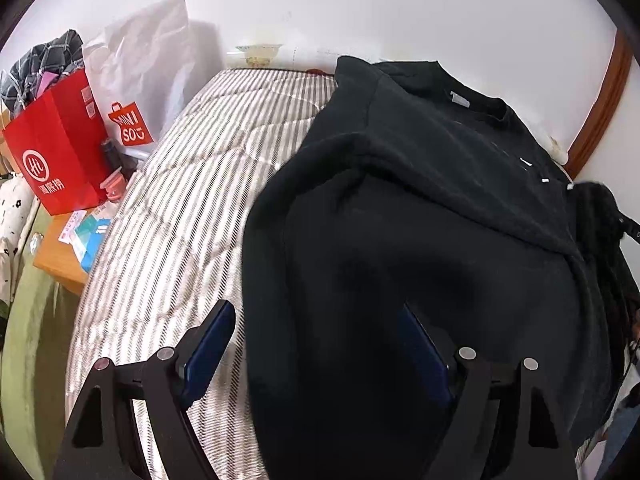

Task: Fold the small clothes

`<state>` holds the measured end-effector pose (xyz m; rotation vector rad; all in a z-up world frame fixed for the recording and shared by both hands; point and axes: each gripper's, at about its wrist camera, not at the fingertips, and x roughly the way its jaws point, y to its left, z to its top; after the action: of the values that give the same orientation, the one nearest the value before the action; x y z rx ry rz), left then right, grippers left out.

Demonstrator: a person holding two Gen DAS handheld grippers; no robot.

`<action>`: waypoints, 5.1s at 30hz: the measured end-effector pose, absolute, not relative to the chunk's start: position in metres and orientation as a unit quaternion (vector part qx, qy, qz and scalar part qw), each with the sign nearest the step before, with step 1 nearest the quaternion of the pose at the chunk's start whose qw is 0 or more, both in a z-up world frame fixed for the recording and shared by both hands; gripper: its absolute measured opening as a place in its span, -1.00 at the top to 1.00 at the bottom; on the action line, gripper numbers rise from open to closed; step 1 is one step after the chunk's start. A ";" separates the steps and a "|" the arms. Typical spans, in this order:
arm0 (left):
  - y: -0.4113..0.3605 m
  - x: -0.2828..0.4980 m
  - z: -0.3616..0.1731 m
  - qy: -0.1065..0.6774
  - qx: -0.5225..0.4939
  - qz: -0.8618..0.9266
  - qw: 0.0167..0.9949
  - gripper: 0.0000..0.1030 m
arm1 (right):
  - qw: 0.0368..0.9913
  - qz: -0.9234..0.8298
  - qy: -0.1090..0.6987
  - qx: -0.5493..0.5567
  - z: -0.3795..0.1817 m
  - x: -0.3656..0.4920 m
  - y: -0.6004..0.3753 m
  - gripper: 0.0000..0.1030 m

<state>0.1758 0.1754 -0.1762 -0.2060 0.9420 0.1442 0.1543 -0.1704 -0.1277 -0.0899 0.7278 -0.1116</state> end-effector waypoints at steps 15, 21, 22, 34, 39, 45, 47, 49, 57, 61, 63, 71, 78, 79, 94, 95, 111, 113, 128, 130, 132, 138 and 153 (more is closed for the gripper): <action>0.183 0.217 -0.158 0.429 -0.046 0.087 0.898 -0.56 | 0.922 -0.013 0.381 -0.069 -0.100 0.224 -0.121 -0.02; 0.181 0.237 -0.161 0.421 -0.030 0.057 0.905 -0.55 | 0.901 0.108 0.413 -0.071 -0.132 0.305 -0.027 -0.03; 0.179 0.240 -0.162 0.419 -0.024 0.052 0.906 -0.54 | 0.897 0.124 0.418 -0.071 -0.137 0.319 -0.012 -0.03; 0.171 0.276 -0.181 0.427 0.013 0.019 0.904 0.10 | 0.868 0.202 0.450 -0.067 -0.186 0.435 0.043 -0.08; 0.171 0.281 -0.183 0.428 -0.003 0.002 0.904 0.32 | 0.846 0.223 0.483 -0.029 -0.209 0.472 0.046 -0.04; 0.184 0.274 -0.176 0.405 -0.034 0.006 0.914 0.82 | 0.857 0.254 0.447 -0.025 -0.201 0.468 0.056 0.87; 0.193 0.268 -0.171 0.395 -0.050 0.012 0.917 0.86 | 0.864 0.262 0.430 -0.032 -0.190 0.464 0.066 0.87; 0.203 0.266 -0.168 0.390 -0.049 0.038 0.919 0.87 | 0.868 0.269 0.417 -0.031 -0.183 0.465 0.080 0.87; 0.234 0.272 -0.191 0.432 -0.100 0.046 0.895 0.86 | 0.866 0.266 0.422 -0.041 -0.205 0.491 0.141 0.87; 0.240 0.272 -0.194 0.438 -0.114 0.042 0.891 0.81 | 0.869 0.244 0.424 -0.074 -0.225 0.495 0.158 0.86; 0.240 0.273 -0.195 0.440 -0.112 0.044 0.890 0.80 | 0.871 0.235 0.424 -0.081 -0.231 0.495 0.161 0.80; 0.232 0.276 -0.196 0.446 -0.095 0.049 0.889 0.38 | 0.876 0.226 0.422 -0.055 -0.194 0.460 0.120 0.16; 0.205 0.265 -0.174 0.428 -0.060 0.036 0.901 0.06 | 0.916 0.109 0.384 -0.043 -0.136 0.371 -0.010 0.05; 0.202 0.264 -0.172 0.427 -0.064 0.032 0.901 0.06 | 0.921 0.074 0.379 -0.052 -0.131 0.351 -0.039 0.05; 0.139 0.208 -0.174 0.445 -0.050 0.008 0.894 0.03 | 0.888 -0.100 0.448 -0.019 -0.191 0.190 -0.225 0.13; 0.136 0.205 -0.176 0.446 -0.055 0.004 0.893 0.03 | 0.890 -0.103 0.443 -0.010 -0.184 0.184 -0.227 0.13; 0.125 0.165 -0.196 0.460 -0.086 0.010 0.884 -0.13 | 0.872 -0.309 0.379 0.008 -0.159 -0.008 -0.388 -0.21; 0.126 0.161 -0.197 0.460 -0.090 0.015 0.883 -0.14 | 0.864 -0.317 0.391 0.009 -0.169 -0.016 -0.399 -0.21; 0.148 0.142 -0.191 0.453 -0.115 0.038 0.883 -0.14 | 0.882 -0.347 0.319 0.012 -0.123 0.025 -0.400 0.80; 0.150 0.141 -0.192 0.450 -0.123 0.035 0.884 -0.14 | 0.899 -0.327 0.290 -0.008 -0.097 0.039 -0.370 0.80; 0.150 0.140 -0.192 0.447 -0.126 0.031 0.885 -0.14 | 0.917 -0.291 0.271 -0.028 -0.076 0.059 -0.331 0.80; 0.154 0.136 -0.191 0.452 -0.106 0.029 0.885 -0.14 | 0.948 -0.188 0.242 -0.081 -0.045 0.121 -0.203 0.80; 0.171 0.121 -0.188 0.424 -0.087 0.040 0.900 -0.14 | 0.946 -0.040 0.291 -0.140 -0.099 0.234 -0.015 0.78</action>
<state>0.1208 0.1706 -0.1879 -0.1804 0.8777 0.0819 0.2339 -0.0150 -0.0985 -0.2856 0.5928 -0.0824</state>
